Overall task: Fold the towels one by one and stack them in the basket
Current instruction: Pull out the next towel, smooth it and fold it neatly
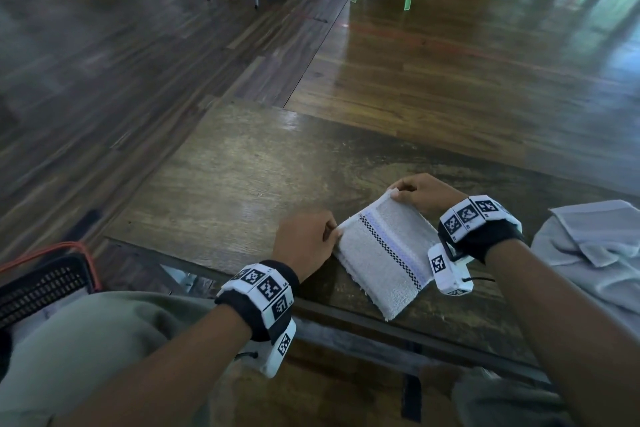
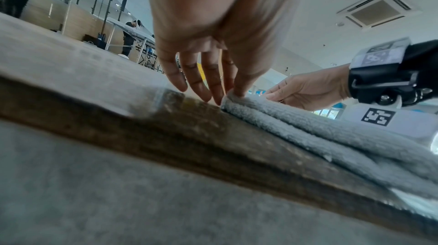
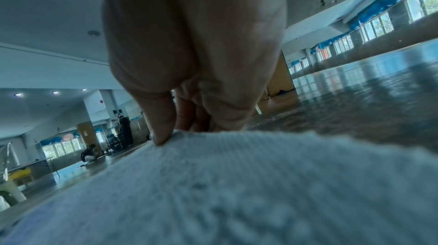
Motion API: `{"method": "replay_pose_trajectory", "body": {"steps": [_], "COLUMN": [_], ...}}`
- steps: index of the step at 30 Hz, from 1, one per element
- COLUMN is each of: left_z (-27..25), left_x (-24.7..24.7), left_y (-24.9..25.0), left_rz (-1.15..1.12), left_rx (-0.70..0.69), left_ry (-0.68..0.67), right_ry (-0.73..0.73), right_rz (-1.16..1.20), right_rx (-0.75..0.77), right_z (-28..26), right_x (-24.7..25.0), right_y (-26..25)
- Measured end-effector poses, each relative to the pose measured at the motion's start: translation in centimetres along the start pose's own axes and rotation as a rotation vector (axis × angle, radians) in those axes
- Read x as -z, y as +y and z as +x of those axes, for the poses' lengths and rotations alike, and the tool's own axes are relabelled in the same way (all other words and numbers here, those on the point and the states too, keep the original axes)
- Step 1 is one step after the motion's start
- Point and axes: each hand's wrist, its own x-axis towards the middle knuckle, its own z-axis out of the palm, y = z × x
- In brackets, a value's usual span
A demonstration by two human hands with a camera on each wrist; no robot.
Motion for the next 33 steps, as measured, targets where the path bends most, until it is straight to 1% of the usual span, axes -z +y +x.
{"method": "replay_pose_trajectory", "body": {"steps": [7,9,12,16,18,20,25,29,31,33], "left_z": [-0.2,-0.3,-0.2,0.0,0.0,0.1,1.4,2.9,3.2,3.2], "left_x": [0.5,0.5,0.3,0.3,0.4,0.7,1.9,2.7,2.8,2.8], "left_y": [0.7,0.6,0.5,0.5,0.5,0.8,1.8,2.8,3.1,3.1], "left_rz": [-0.059,-0.066,-0.031,0.052,0.096,0.116,0.185,0.304,0.315,0.304], "left_rx": [0.040,0.046,0.043,0.016,-0.004,-0.027,-0.053,-0.167,-0.216,-0.235], "left_ry": [0.014,-0.008,-0.042,-0.037,-0.029,-0.041,-0.183,-0.299,-0.343,-0.349], "right_ry": [-0.041,-0.047,-0.041,-0.004,-0.017,-0.037,-0.068,-0.083,-0.070,-0.019], "right_rz": [-0.008,-0.034,-0.089,-0.201,-0.269,-0.315,-0.413,-0.478,-0.546,-0.603], "right_rx": [-0.022,-0.021,-0.006,0.032,0.067,0.054,0.023,-0.006,-0.008,-0.002], "right_z": [0.2,0.2,0.5,0.4,0.1,-0.5,-3.8,-6.6,-7.6,-8.3], "right_x": [0.2,0.0,-0.4,-0.9,-0.9,-0.8,-1.2,-2.3,-2.9,-3.4], "right_y": [-0.4,-0.7,-1.0,-1.4,-1.7,-1.9,-0.8,1.0,1.2,1.3]}}
